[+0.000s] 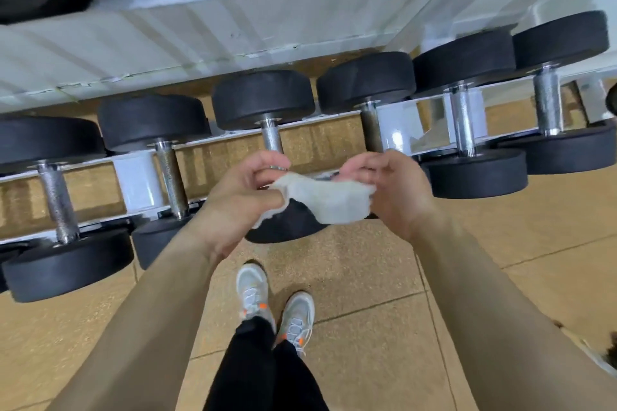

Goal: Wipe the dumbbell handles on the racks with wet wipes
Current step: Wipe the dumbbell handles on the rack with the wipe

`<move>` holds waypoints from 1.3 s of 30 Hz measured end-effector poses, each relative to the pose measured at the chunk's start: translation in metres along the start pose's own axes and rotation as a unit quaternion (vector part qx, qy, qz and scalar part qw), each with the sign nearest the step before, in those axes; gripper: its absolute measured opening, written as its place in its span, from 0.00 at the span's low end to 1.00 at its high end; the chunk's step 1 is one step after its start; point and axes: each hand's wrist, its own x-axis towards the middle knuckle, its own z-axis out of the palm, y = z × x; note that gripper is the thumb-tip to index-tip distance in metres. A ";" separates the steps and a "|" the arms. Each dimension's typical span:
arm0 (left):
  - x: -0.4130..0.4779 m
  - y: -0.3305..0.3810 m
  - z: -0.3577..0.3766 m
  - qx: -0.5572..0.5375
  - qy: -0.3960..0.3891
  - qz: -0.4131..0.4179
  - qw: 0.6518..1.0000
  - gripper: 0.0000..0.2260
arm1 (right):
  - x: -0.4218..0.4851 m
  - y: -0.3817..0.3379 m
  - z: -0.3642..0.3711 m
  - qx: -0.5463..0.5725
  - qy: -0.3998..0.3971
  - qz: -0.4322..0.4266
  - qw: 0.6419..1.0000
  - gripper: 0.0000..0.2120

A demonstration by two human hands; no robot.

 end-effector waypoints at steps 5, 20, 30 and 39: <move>0.009 0.008 -0.010 0.014 -0.054 0.006 0.998 0.28 | 0.025 -0.004 0.020 -0.318 -0.048 -0.056 0.945 0.15; 0.032 0.016 -0.076 0.183 -0.012 -0.049 0.982 0.11 | 0.070 -0.029 0.052 -0.407 -0.193 -0.058 0.891 0.21; 0.095 -0.060 -0.053 -0.006 0.340 0.018 0.940 0.09 | 0.131 0.020 0.034 -0.206 0.029 -0.033 0.977 0.12; 0.131 -0.082 -0.033 -0.055 0.471 0.049 0.879 0.10 | 0.182 0.058 0.052 -0.303 0.299 -0.064 0.903 0.21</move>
